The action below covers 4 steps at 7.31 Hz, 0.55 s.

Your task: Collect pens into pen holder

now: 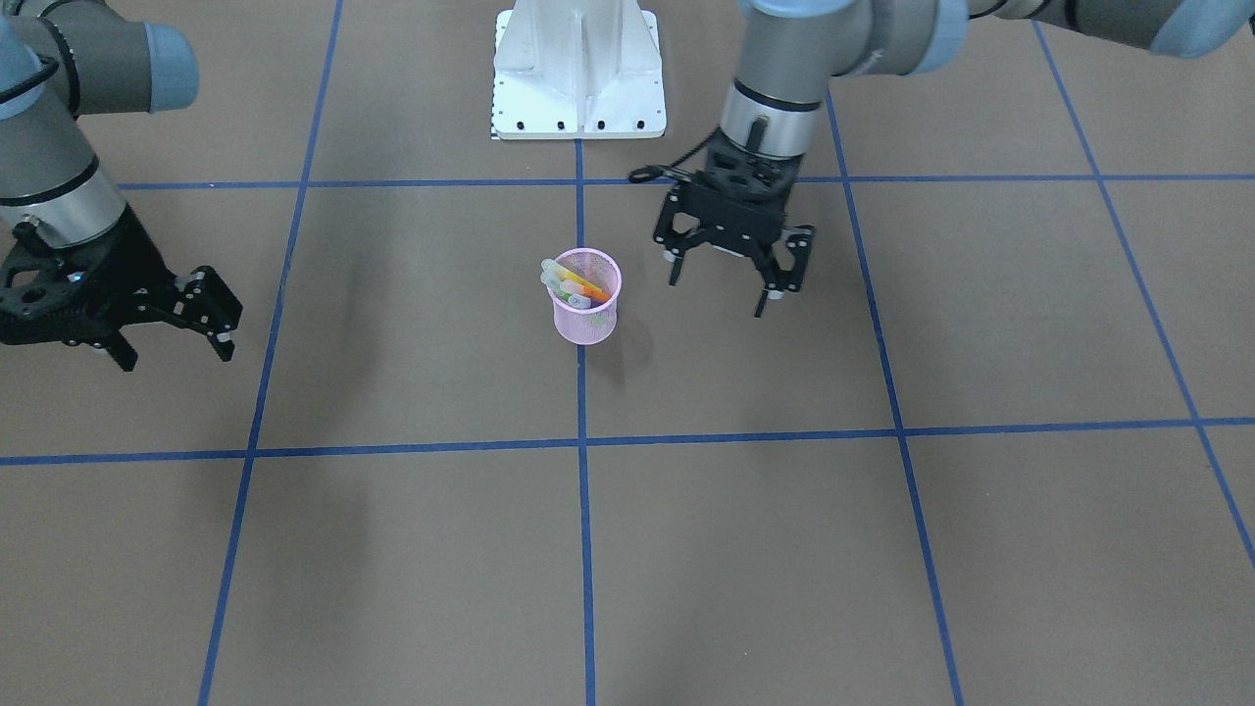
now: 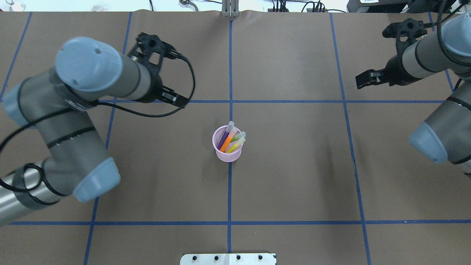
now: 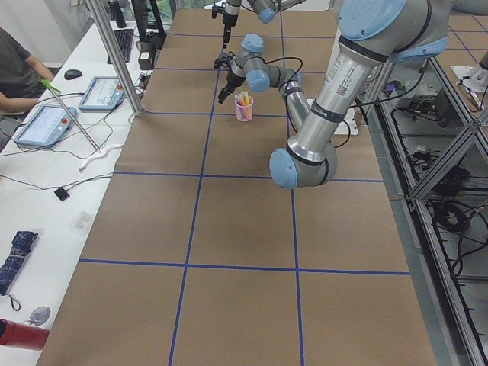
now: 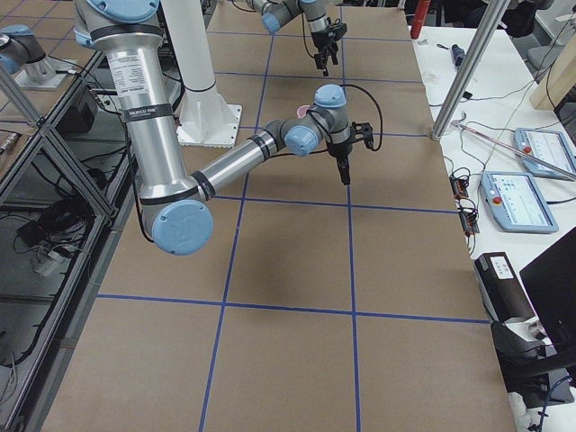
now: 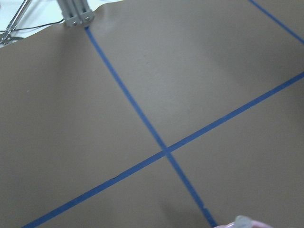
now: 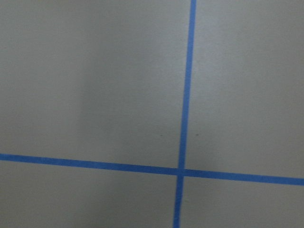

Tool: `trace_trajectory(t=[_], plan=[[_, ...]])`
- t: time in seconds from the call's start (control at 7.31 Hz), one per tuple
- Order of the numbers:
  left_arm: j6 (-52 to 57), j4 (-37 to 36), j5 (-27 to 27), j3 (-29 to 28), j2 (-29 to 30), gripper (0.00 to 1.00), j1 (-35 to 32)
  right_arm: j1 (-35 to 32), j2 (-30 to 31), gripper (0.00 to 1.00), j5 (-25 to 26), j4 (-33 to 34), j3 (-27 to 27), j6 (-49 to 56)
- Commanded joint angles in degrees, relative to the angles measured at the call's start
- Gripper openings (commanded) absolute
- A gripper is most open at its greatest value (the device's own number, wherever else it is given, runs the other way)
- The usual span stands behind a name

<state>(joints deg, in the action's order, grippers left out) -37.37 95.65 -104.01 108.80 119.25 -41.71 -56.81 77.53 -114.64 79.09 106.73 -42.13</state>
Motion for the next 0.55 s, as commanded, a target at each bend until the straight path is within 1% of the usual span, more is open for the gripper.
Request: trace_trajectory(t=[0.0, 0.14, 0.27, 0.41], plan=[[20.8, -0.6, -13.5, 0.6, -12.9, 1.00, -16.6, -10.4, 2.2, 1.00, -6.4, 0.1, -6.2, 16.6], [23.9, -1.2, -18.5, -0.5, -18.6, 1.00, -23.0, -16.9, 2.3, 1.00, -11.3, 0.2, -9.8, 25.3], [24.6, -1.2, -21.7, -2.9, -22.2, 1.00, -27.9, -22.4, 3.5, 1.00, -14.5, 0.5, -12.2, 31.5], [24.8, -2.6, -23.8, -6.2, -22.3, 1.00, -33.4, -26.0, 6.0, 1.00, -15.3, 0.6, -13.9, 37.9]])
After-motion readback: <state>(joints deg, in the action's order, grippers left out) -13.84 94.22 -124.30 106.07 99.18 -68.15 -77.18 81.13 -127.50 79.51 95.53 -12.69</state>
